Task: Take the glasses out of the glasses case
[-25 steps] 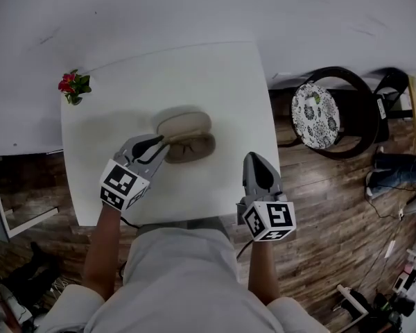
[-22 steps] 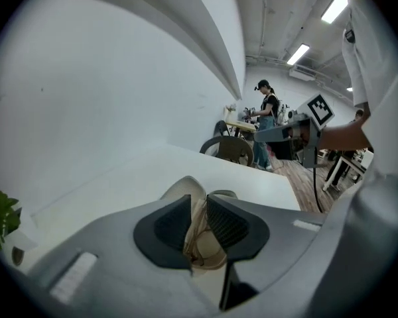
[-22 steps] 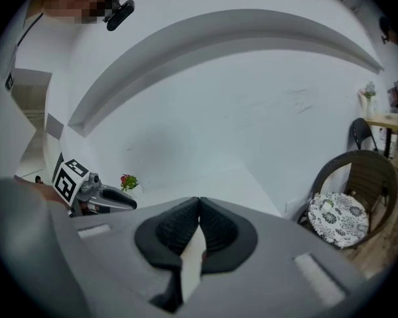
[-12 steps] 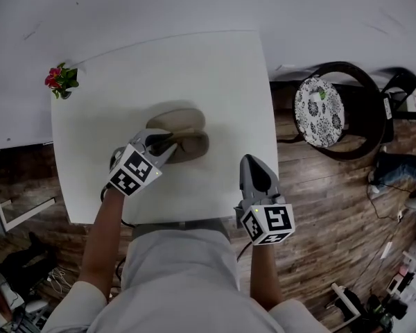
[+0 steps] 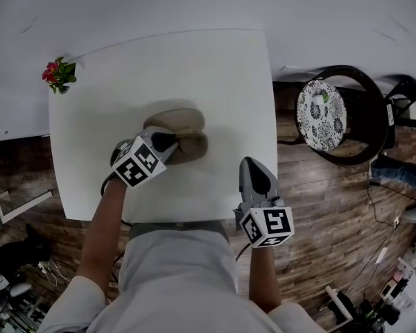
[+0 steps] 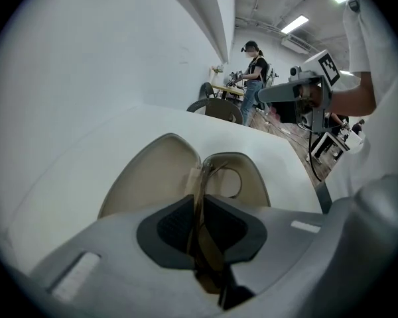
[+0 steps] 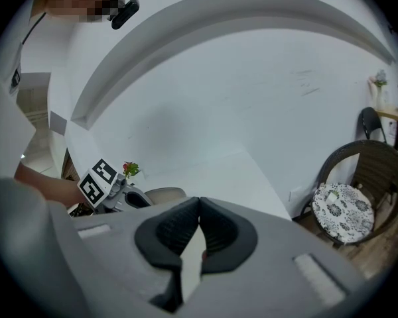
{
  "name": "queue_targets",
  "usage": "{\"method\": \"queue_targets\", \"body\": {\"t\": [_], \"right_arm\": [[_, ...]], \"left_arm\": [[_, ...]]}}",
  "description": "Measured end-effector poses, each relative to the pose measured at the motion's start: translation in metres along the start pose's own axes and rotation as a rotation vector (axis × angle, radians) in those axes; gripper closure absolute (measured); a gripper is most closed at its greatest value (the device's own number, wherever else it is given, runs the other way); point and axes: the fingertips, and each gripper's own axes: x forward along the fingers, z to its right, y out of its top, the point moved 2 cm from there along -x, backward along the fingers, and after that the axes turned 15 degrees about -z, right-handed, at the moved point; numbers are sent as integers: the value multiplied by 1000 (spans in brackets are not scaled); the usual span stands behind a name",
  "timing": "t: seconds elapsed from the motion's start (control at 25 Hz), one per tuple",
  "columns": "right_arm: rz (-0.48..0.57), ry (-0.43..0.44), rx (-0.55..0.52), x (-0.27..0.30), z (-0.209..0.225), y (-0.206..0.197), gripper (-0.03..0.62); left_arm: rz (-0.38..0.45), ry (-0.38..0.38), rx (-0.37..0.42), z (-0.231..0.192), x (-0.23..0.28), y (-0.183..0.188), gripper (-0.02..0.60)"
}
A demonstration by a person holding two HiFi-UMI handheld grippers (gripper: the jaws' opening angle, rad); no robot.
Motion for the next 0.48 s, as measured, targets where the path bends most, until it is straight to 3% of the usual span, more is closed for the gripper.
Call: {"method": "queue_targets", "body": {"t": [0.48], "right_arm": [[-1,-4,-15,-3,-6,2,591]], "left_arm": [[-3,-34,25,3,-2,-1,555]]}}
